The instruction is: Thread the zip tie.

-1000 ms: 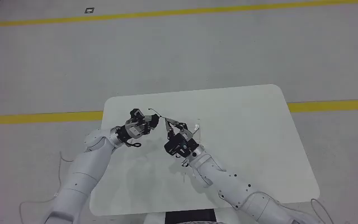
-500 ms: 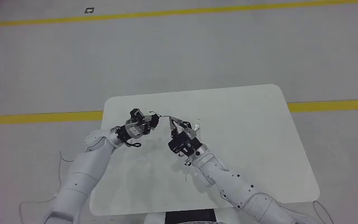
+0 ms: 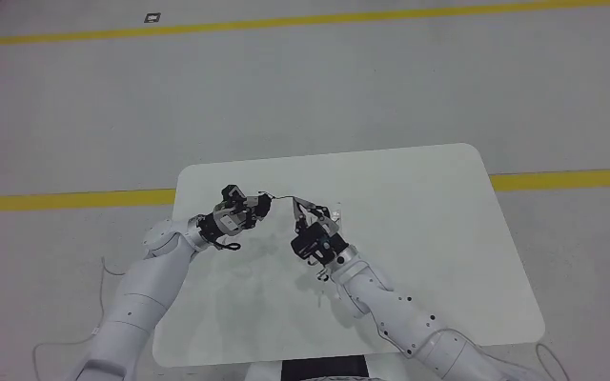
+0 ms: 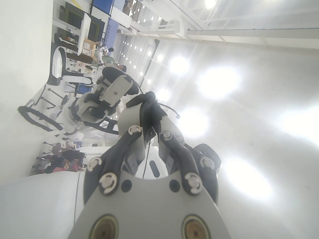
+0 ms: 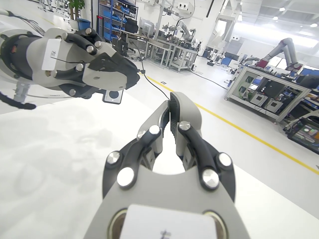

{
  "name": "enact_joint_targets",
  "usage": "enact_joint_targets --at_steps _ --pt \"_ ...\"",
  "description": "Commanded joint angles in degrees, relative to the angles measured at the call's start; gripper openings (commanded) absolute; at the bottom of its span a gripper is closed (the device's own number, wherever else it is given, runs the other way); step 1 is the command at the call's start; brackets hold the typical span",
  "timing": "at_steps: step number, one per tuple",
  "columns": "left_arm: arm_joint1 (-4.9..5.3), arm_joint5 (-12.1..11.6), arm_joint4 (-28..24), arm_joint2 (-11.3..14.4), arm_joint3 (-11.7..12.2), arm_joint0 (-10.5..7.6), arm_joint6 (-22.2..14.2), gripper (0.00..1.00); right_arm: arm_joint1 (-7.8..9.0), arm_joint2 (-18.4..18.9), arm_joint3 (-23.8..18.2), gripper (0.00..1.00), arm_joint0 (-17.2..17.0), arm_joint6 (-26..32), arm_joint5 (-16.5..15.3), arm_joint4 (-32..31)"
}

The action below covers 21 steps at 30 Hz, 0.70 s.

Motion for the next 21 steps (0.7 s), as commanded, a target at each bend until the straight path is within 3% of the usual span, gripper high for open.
enact_joint_targets --at_steps 1,21 --pt "0.0 0.0 0.0 0.0 0.0 0.0 0.0 0.0 -0.01 0.13 0.06 0.0 -0.04 0.06 -0.05 0.0" --pt "0.0 0.0 0.0 0.0 0.0 0.0 0.0 0.0 -0.58 1.77 1.27 0.0 -0.49 0.07 -0.88 0.0"
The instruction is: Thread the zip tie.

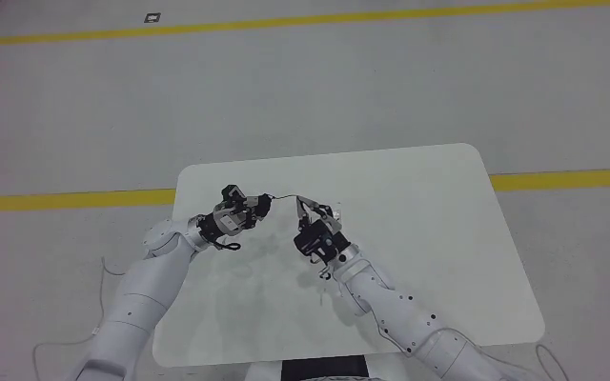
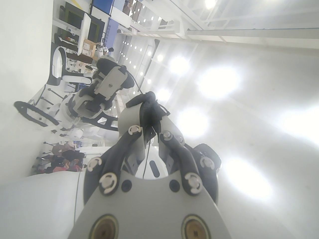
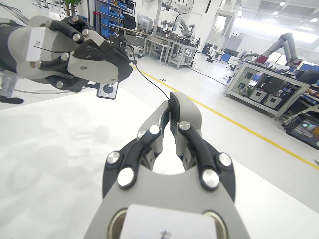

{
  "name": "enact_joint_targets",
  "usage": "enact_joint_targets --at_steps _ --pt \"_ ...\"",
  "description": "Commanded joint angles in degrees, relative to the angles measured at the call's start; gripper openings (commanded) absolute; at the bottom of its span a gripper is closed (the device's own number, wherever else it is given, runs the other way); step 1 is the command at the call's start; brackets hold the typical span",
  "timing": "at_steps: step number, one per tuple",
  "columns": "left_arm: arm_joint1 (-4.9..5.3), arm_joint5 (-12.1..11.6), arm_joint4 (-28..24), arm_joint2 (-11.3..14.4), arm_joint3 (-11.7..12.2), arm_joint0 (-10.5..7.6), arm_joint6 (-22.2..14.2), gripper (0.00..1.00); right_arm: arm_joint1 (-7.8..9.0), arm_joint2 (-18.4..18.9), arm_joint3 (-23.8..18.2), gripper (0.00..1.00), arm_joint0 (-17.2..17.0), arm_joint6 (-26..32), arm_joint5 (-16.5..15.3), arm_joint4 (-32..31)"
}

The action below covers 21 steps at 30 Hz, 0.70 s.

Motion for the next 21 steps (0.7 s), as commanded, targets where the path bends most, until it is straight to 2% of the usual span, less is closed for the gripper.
enact_joint_targets --at_steps 1,21 --pt "0.0 0.0 0.0 0.0 0.0 0.0 0.0 0.0 -0.05 0.26 0.14 0.0 -0.12 -0.04 -0.04 0.0" --pt "0.0 0.0 0.0 0.0 0.0 0.0 0.0 0.0 -0.62 1.42 1.51 0.0 -0.58 -0.04 -0.4 0.0"
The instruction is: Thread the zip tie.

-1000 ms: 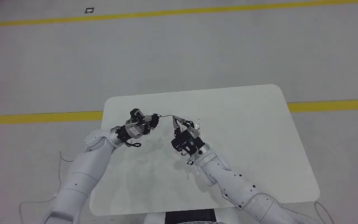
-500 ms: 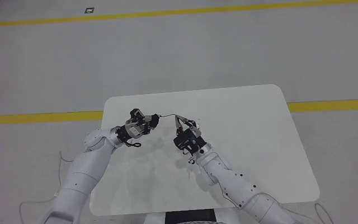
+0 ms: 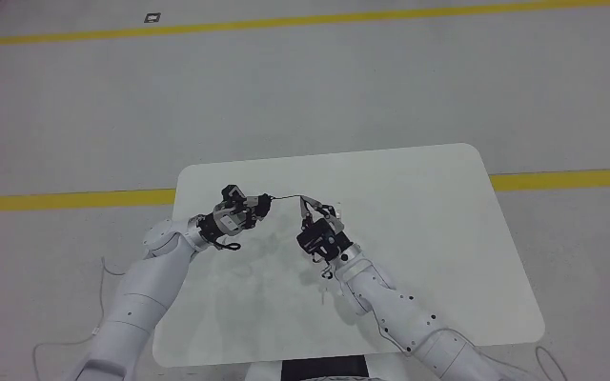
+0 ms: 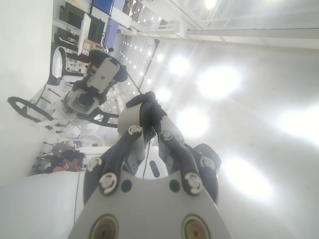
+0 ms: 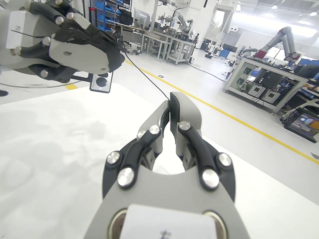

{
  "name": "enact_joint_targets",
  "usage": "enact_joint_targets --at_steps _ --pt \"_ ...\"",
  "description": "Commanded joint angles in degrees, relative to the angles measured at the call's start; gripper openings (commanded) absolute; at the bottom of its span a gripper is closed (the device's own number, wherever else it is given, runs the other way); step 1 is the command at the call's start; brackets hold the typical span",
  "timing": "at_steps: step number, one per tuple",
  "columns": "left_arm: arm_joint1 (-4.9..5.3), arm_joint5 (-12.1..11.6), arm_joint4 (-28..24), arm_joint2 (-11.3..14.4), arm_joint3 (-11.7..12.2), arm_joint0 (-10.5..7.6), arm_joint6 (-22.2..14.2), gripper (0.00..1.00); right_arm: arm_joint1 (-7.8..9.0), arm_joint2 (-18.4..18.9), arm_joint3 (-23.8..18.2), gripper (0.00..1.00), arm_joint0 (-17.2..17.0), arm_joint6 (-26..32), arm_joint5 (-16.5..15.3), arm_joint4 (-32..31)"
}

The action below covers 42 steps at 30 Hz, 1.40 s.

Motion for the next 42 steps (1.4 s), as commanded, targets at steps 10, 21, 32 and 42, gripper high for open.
enact_joint_targets --at_steps 10,21,32,42 --pt "0.0 0.0 0.0 0.0 0.0 0.0 0.0 0.0 -0.24 0.48 0.66 0.0 -0.11 0.21 -0.21 0.0" --pt "0.0 0.0 0.0 0.0 0.0 0.0 0.0 0.0 -0.36 0.65 1.08 0.0 -0.05 0.33 -0.2 0.0" --pt "0.0 0.0 0.0 0.0 0.0 0.0 0.0 0.0 -0.26 0.34 1.96 0.0 0.26 1.6 0.08 0.0" --pt "0.0 0.0 0.0 0.0 0.0 0.0 0.0 0.0 0.66 1.26 -1.74 0.97 -2.12 0.33 -5.68 0.02"
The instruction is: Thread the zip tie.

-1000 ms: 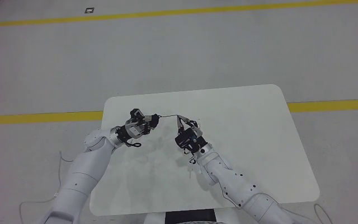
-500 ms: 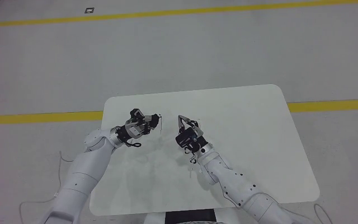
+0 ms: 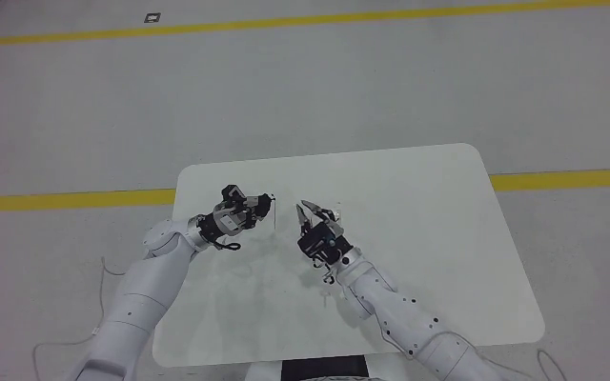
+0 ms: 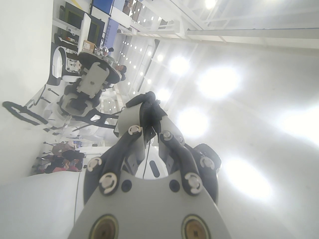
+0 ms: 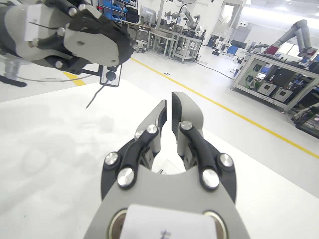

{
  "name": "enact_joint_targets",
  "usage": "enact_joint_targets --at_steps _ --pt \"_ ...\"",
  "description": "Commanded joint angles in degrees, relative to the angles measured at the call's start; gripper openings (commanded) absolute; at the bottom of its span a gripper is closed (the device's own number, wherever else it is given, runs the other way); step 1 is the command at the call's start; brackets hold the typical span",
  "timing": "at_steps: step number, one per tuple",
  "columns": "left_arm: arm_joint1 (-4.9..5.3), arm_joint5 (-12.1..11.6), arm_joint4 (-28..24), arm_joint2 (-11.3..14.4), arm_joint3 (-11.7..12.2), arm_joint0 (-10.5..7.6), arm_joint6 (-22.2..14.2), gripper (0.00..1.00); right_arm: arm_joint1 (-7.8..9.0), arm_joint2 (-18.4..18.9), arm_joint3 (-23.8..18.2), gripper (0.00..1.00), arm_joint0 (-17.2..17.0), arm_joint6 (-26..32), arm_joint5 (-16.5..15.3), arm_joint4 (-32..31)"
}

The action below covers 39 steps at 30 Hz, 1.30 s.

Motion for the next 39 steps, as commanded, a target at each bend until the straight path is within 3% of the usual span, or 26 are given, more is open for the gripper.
enact_joint_targets --at_steps 1,10,17,35,39 --pt "0.0 0.0 0.0 0.0 0.0 0.0 0.0 0.0 0.18 0.45 -0.96 0.95 -0.71 0.0 -1.52 0.04" --pt "0.0 0.0 0.0 0.0 0.0 0.0 0.0 0.0 0.38 1.33 -4.05 0.49 -1.9 -0.55 -9.33 2.38" --pt "0.0 0.0 0.0 0.0 0.0 0.0 0.0 0.0 -0.33 0.39 -4.15 0.42 -0.96 0.51 -11.55 3.88" --pt "0.0 0.0 0.0 0.0 0.0 0.0 0.0 0.0 -2.58 -1.61 -0.59 0.24 2.22 1.96 -11.0 4.65" --pt "0.0 0.0 0.0 0.0 0.0 0.0 0.0 0.0 -2.83 -1.57 -0.27 0.09 2.36 1.73 -10.77 4.27"
